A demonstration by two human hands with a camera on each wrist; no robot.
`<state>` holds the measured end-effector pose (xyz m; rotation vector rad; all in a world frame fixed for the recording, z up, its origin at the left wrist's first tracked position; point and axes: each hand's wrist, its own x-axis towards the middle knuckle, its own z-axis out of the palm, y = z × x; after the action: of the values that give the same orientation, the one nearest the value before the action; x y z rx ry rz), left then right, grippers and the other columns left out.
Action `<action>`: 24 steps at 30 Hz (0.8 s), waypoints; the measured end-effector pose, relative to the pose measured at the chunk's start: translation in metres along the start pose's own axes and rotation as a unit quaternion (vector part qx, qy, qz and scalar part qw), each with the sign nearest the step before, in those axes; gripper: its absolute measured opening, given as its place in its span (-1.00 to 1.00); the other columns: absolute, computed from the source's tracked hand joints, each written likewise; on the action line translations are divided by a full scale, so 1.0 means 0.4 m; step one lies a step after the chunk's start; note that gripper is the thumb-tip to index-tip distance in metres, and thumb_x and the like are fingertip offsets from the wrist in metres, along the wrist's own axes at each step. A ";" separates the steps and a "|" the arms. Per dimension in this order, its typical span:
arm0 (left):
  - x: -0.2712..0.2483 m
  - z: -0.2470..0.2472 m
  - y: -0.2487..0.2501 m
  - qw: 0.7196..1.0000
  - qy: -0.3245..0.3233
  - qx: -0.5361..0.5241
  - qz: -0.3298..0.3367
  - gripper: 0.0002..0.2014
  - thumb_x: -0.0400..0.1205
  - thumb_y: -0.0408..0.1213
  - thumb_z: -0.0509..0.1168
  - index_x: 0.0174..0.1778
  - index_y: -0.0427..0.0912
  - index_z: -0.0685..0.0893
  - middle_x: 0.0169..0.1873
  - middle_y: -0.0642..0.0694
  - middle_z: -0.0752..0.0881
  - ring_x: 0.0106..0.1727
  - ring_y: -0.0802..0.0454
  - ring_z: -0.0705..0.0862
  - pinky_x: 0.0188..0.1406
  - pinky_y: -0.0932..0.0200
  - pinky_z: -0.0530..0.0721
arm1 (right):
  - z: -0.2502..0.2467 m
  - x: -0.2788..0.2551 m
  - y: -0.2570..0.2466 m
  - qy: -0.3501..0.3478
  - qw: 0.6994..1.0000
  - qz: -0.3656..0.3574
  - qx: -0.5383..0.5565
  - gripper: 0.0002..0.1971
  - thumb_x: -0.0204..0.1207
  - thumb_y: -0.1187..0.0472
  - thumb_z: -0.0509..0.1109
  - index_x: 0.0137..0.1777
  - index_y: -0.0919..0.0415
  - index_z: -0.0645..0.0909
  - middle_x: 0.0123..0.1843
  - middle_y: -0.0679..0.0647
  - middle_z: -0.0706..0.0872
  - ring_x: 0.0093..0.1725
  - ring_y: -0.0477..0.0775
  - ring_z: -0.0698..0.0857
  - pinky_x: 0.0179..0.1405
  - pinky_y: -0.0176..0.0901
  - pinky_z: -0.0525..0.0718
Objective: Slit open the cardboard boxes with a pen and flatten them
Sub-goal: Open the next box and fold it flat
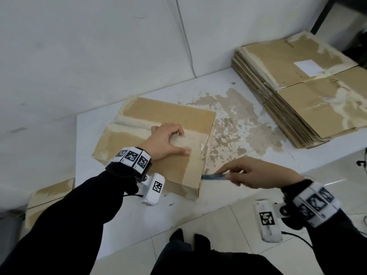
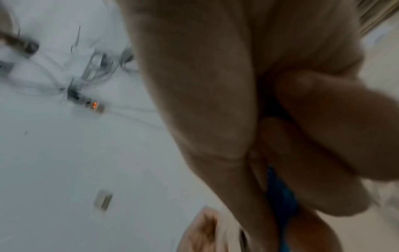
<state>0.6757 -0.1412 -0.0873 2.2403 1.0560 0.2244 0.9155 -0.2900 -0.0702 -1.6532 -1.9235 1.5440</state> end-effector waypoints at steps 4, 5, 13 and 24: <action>-0.027 -0.002 0.019 0.991 -0.004 0.133 -0.005 -0.24 0.20 0.47 0.28 0.22 0.09 0.55 0.12 0.02 0.43 0.24 0.05 0.31 0.23 0.13 0.17 | -0.037 -0.028 0.053 0.187 0.981 0.021 0.040 -0.76 0.66 0.15 0.23 0.20 -0.16 0.61 -0.32 0.00 0.67 -0.56 -0.15 0.43 -0.55 -0.23 0.43; -0.038 0.004 0.026 0.984 0.012 0.175 -0.008 -0.25 0.30 0.41 0.32 0.33 0.07 0.52 0.17 -0.01 0.41 0.27 0.03 0.30 0.27 0.08 0.20 | -0.039 -0.022 0.057 0.216 0.975 0.011 0.039 -0.76 0.65 0.14 0.24 0.20 -0.18 0.61 -0.31 0.00 0.68 -0.55 -0.15 0.43 -0.52 -0.22 0.44; -0.040 0.038 0.066 0.975 -0.060 0.143 -0.159 -0.66 0.64 0.07 0.24 -0.06 -0.20 0.55 -0.17 -0.09 0.60 -0.13 -0.03 0.57 -0.12 0.08 0.52 | 0.033 0.046 0.013 0.199 0.976 -0.032 -0.082 -0.75 0.63 0.18 0.30 0.18 -0.21 0.61 -0.20 -0.22 0.61 -0.34 -0.38 0.54 -0.33 -0.50 0.46; 0.023 0.028 0.078 0.750 0.044 -0.522 -0.404 -0.70 0.69 -0.12 0.25 -0.29 -0.22 0.50 -0.72 0.04 0.51 -0.86 0.19 0.23 -0.86 0.44 0.15 | 0.065 0.039 0.001 0.174 0.976 -0.070 -0.111 -0.69 0.63 0.23 0.31 0.30 -0.10 0.61 -0.17 -0.32 0.56 -0.20 -0.44 0.54 -0.21 -0.51 0.47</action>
<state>0.7062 -0.1545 -0.0778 0.6786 1.3699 0.4033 0.8922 -0.2924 -0.0895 -1.6919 -2.0203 0.9408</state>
